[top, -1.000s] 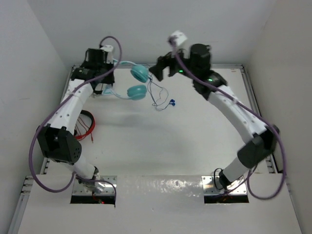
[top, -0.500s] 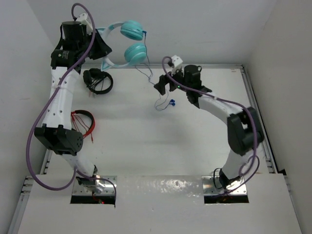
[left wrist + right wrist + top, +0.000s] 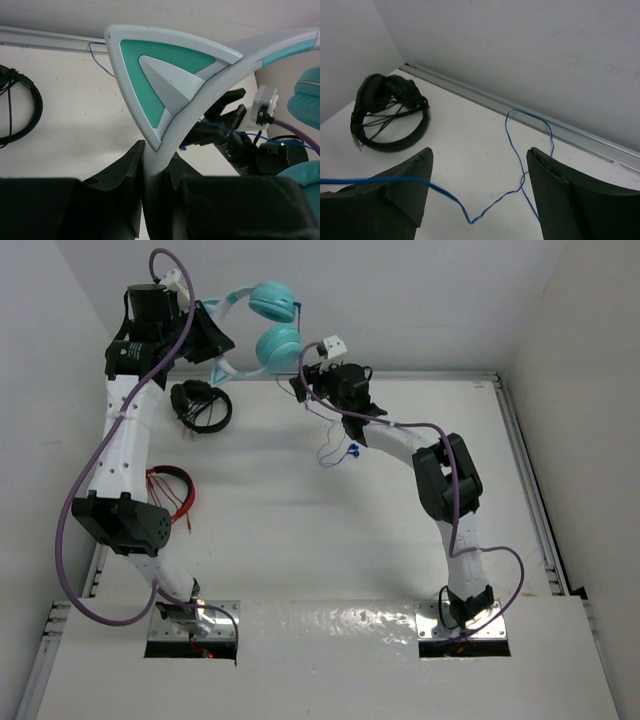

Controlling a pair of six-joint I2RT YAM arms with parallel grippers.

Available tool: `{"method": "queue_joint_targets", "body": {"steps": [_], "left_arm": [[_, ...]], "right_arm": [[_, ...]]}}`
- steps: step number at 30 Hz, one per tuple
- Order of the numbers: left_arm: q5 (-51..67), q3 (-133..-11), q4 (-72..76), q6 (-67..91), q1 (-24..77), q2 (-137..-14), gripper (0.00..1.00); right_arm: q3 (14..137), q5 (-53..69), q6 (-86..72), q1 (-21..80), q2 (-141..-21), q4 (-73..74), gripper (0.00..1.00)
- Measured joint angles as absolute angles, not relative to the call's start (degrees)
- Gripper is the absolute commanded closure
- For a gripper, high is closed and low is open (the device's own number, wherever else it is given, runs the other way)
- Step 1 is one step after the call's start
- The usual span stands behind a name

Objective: Wrap the headphones

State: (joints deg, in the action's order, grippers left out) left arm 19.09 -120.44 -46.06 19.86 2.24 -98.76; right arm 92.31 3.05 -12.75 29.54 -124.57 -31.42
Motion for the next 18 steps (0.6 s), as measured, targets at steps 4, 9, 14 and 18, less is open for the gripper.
{"method": "queue_joint_targets", "body": {"steps": [4, 9, 14, 18], "left_arm": [[19.9, -120.4, -45.9, 20.1, 2.2, -98.8, 1.00], [18.9, -120.4, -45.7, 18.9, 1.9, -98.8, 1.00], [10.4, -121.8, -46.2, 7.4, 2.1, -101.9, 1.00], [-0.4, -118.5, -44.0, -7.3, 4.7, -105.2, 1.00]], "right_arm": [[95.4, 3.0, -14.9, 29.1, -127.5, -32.9, 1.00], [89.8, 3.6, -14.4, 29.1, -124.3, -33.3, 1.00], [79.4, 4.9, -2.3, 31.1, -108.7, -9.6, 1.00], [85.0, 3.7, 6.6, 35.4, -96.1, 16.4, 1.00]]}}
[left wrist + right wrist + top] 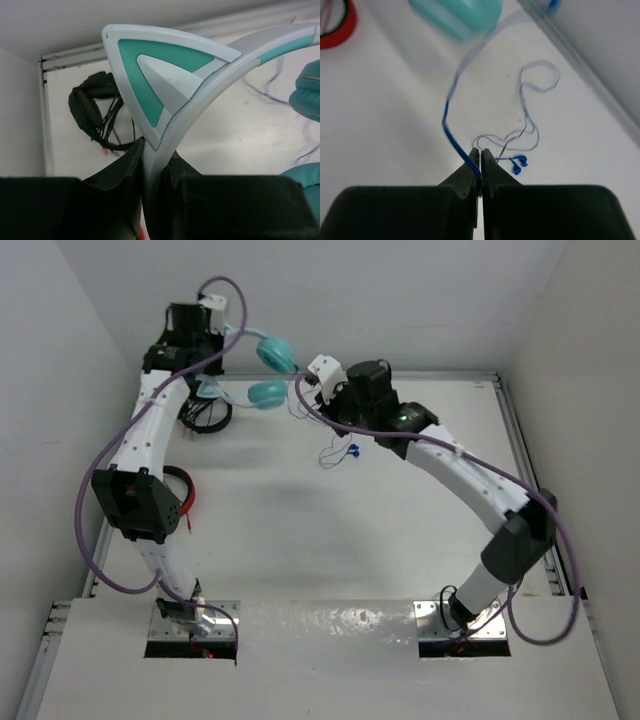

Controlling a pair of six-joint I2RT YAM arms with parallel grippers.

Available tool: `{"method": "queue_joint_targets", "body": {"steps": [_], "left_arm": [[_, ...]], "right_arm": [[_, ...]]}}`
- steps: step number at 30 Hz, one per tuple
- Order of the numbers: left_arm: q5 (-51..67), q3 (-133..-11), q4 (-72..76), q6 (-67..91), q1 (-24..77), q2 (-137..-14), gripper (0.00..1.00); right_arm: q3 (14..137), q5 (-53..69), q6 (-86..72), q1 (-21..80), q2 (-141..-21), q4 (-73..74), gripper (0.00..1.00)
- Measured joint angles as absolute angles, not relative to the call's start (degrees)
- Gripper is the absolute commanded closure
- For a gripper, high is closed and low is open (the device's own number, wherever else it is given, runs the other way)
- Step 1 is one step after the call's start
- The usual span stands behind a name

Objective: Wrap the headphones

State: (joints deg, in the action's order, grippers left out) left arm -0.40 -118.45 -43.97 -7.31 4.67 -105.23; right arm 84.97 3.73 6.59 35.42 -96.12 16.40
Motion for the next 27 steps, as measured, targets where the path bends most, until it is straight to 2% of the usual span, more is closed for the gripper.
{"method": "queue_joint_targets", "body": {"steps": [3, 7, 15, 21, 27], "left_arm": [[-4.5, -110.6, -41.6, -16.8, 8.5, -105.3, 1.00], [-3.6, -106.8, -42.5, -25.8, 14.7, -106.3, 1.00], [4.6, -106.8, -42.3, -30.0, 23.1, -106.3, 1.00], [13.1, -108.7, -46.2, -28.5, 24.7, -106.3, 1.00], [27.5, -114.2, -48.9, -22.4, 24.8, -105.6, 1.00]], "right_arm": [[95.1, 2.5, 9.6, 37.6, -91.6, 28.8, 1.00], [106.9, -0.1, 11.8, 37.3, -90.9, 35.9, 1.00], [127.9, -7.0, 16.2, 35.0, -105.2, 38.8, 1.00], [126.5, -6.3, 11.2, 28.0, -110.4, 34.6, 1.00], [122.4, 0.5, 4.7, 22.8, -110.7, 30.9, 1.00]]}}
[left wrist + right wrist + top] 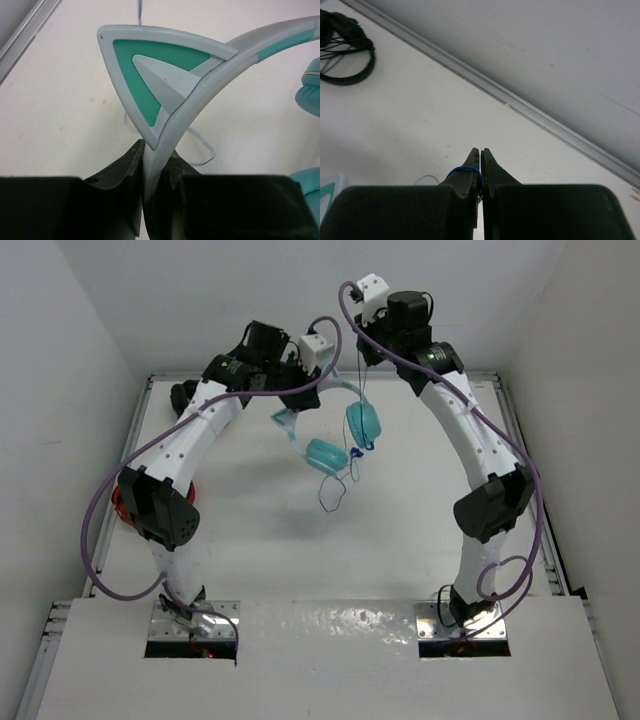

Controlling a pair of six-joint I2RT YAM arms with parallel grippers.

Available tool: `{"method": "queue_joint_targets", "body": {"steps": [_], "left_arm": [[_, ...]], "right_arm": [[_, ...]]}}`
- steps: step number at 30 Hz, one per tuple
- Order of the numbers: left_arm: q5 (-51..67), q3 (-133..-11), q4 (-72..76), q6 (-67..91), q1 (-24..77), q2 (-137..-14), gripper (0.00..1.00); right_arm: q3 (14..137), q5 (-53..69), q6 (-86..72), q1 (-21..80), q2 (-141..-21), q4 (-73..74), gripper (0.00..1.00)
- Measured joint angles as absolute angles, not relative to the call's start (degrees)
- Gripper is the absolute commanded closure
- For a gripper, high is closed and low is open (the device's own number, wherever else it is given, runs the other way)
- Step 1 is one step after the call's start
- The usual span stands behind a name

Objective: Wrap the headphones

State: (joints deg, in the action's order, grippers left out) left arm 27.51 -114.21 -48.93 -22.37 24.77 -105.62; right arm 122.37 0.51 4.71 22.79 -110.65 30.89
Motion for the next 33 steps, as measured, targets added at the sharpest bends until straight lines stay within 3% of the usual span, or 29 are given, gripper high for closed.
{"method": "queue_joint_targets", "body": {"steps": [1, 5, 11, 18, 24, 33], "left_arm": [[29.8, -115.3, -48.7, -20.8, 24.5, -105.6, 1.00], [39.8, -120.0, -46.8, -11.0, 21.3, -105.6, 1.00], [36.1, -134.6, -45.8, -1.5, 14.9, -107.2, 1.00], [27.8, -141.2, -45.3, 0.8, 14.5, -106.7, 1.00], [24.0, -141.6, -45.3, 2.5, 13.6, -107.4, 1.00], [19.9, -143.1, -45.2, 1.7, 13.1, -107.7, 1.00]], "right_arm": [[121.7, 1.6, 3.9, 22.8, -110.7, 30.2, 1.00], [111.0, 9.3, -1.5, 22.8, -108.9, 20.9, 0.30], [90.4, 22.6, -10.0, 22.1, -107.5, 3.3, 0.01], [88.5, 21.3, -14.7, 26.2, -112.2, -12.4, 0.01], [88.4, 21.8, -18.5, 28.3, -118.8, -19.1, 0.12], [66.6, 20.1, -24.7, 21.7, -114.9, -23.9, 0.09]]}}
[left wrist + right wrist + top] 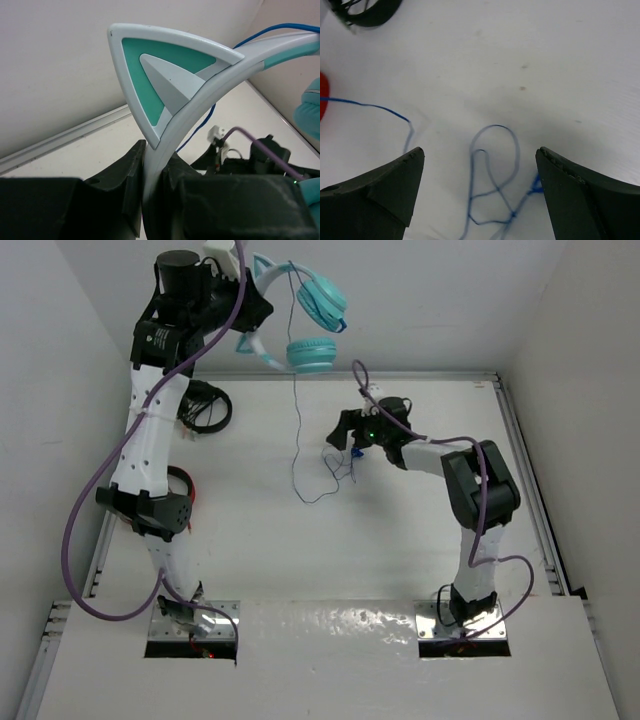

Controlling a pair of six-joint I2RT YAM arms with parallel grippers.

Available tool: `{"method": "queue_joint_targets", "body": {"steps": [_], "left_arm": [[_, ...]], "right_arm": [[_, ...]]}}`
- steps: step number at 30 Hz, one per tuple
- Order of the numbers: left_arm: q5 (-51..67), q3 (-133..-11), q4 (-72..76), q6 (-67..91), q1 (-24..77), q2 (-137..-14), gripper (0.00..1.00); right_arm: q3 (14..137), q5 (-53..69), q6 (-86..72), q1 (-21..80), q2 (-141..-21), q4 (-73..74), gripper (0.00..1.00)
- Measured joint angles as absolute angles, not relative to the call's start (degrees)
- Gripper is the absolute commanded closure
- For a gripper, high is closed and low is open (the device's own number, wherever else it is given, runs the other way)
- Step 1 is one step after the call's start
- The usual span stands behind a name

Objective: Wrap the headphones

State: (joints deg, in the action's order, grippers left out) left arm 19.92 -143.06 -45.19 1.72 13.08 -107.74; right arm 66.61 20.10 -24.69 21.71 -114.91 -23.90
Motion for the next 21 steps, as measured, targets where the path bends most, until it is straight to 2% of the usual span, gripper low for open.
{"method": "queue_joint_targets", "body": {"steps": [5, 10, 14, 16, 17, 18, 20, 21], "left_arm": [[19.9, -143.3, -44.9, 1.6, 13.1, -108.0, 1.00], [19.9, -144.4, -44.4, 1.9, 13.1, -109.1, 1.00], [19.7, -144.4, -43.7, 2.4, 13.1, -109.5, 1.00], [19.6, -144.4, -43.5, 3.0, 13.1, -109.7, 1.00], [19.4, -144.4, -43.5, 3.2, 13.1, -109.8, 1.00], [19.3, -144.4, -43.5, 3.4, 13.1, -109.8, 1.00], [18.9, -144.4, -43.5, 4.0, 13.0, -109.9, 1.00], [18.6, -144.4, -43.5, 4.5, 12.9, -110.0, 1.00]], "right_arm": [[62.9, 19.5, -21.7, 18.6, -110.8, -23.9, 0.09], [60.7, 18.6, -19.1, 25.9, -110.4, -30.8, 0.07], [68.3, 15.6, -19.3, 31.6, -117.7, -32.5, 0.06], [73.7, 12.3, -19.5, 33.1, -122.2, -32.3, 0.09], [76.4, 10.5, -19.5, 33.6, -124.4, -31.9, 0.15], [79.1, 8.6, -19.4, 33.9, -126.5, -31.2, 0.33], [83.3, 5.1, -19.4, 34.2, -129.8, -29.6, 0.55], [85.1, 3.2, -19.7, 34.3, -131.4, -29.0, 1.00]]}}
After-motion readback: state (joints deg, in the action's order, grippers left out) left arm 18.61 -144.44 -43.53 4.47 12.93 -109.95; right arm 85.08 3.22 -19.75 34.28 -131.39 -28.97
